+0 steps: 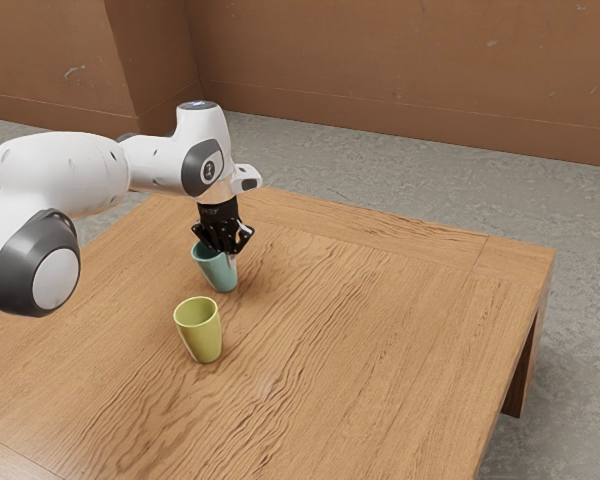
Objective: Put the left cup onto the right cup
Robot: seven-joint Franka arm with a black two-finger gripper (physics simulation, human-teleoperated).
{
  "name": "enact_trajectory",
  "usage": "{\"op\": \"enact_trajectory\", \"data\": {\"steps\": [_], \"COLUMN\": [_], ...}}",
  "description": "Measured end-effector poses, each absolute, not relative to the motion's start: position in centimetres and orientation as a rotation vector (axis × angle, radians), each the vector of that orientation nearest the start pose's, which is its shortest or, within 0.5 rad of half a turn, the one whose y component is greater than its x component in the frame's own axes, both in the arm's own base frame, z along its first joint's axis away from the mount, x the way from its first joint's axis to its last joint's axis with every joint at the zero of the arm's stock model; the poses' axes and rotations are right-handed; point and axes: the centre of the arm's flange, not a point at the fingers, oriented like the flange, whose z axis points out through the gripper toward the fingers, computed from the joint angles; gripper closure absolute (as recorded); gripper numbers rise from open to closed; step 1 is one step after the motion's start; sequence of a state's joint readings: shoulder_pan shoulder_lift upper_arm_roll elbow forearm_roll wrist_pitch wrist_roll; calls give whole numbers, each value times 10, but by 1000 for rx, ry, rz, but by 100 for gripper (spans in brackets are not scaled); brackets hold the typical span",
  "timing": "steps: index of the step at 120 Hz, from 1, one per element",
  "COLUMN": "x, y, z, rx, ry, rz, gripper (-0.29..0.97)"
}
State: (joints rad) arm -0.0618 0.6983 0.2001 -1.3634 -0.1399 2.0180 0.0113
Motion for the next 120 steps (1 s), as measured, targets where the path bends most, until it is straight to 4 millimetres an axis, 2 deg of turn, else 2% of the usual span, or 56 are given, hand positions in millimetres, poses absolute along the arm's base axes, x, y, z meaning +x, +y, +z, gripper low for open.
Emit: {"op": "enact_trajectory", "data": {"steps": [49,57,66,74,87,103,120], "x": [724,723,720,712,689,661,638], "y": [59,58,53,47,36,18,-2], "z": [322,330,348,372,397,419,427], "rx": [-3099,-3090,-3083,-3081,-3079,-3076,-3068], "ry": [-205,-196,-182,-172,-162,-140,-115], "rz": [48,46,40,43,88,144,194], "gripper": [78,78,78,79,79,79,79]}}
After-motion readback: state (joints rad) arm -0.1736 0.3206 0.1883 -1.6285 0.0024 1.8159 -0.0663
